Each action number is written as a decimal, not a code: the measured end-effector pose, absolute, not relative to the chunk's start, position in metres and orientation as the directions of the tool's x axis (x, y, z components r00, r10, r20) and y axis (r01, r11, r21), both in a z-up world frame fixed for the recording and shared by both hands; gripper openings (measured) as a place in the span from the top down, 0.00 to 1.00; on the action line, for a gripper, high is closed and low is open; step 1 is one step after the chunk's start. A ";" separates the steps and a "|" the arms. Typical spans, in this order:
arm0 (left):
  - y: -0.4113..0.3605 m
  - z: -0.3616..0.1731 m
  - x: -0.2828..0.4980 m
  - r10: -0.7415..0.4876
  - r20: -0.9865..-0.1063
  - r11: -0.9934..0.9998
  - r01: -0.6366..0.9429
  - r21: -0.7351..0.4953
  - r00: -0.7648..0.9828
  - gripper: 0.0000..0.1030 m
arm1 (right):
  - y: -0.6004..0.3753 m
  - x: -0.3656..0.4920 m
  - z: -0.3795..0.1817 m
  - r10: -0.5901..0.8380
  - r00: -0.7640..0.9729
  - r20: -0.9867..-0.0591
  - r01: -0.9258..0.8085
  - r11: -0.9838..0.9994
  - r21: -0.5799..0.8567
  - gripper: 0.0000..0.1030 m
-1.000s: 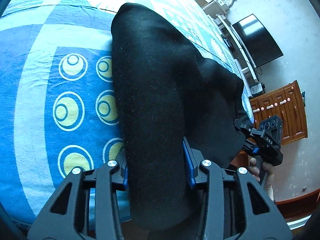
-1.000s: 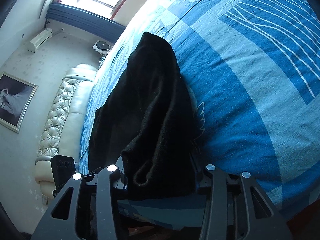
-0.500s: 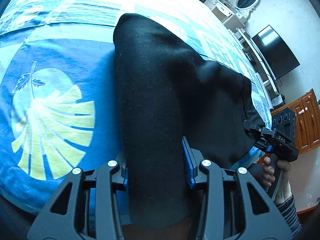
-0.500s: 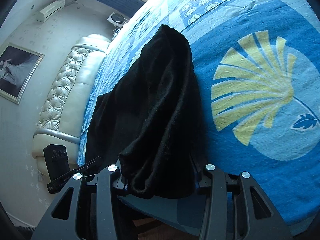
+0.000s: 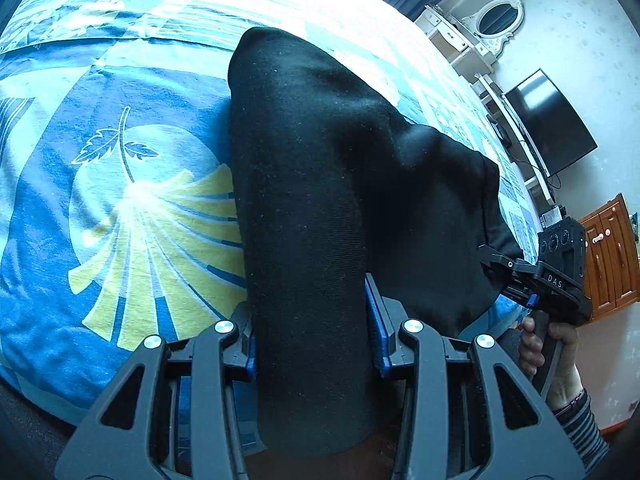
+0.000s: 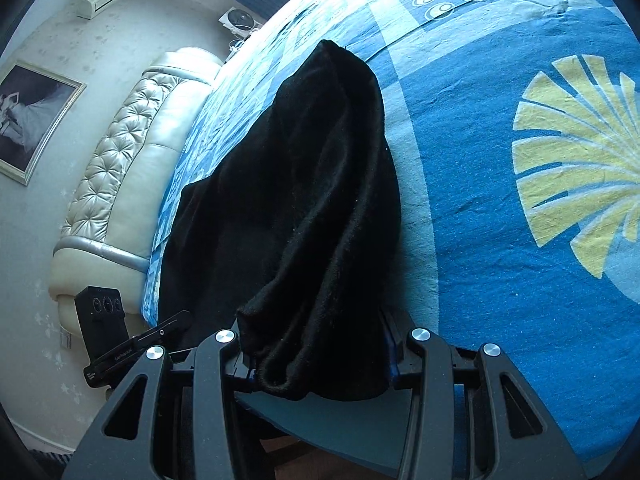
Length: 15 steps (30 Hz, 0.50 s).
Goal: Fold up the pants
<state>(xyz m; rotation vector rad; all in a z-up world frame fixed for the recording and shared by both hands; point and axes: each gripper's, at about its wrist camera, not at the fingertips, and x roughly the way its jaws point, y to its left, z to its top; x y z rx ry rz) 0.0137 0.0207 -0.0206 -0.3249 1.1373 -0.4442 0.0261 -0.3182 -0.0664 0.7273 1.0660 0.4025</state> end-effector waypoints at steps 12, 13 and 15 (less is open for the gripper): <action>0.025 -0.022 0.013 -0.500 -0.792 0.865 0.175 -0.470 0.350 0.60 | -0.322 0.027 -0.070 0.632 0.461 -0.623 0.049 0.683 0.729 0.57; 0.026 -0.022 0.013 -0.501 -0.791 0.865 0.174 -0.470 0.351 0.60 | -0.322 0.027 -0.070 0.633 0.462 -0.621 0.049 0.681 0.731 0.57; 0.025 -0.022 0.013 -0.500 -0.792 0.866 0.174 -0.470 0.351 0.59 | -0.324 0.026 -0.071 0.637 0.466 -0.614 0.048 0.675 0.736 0.57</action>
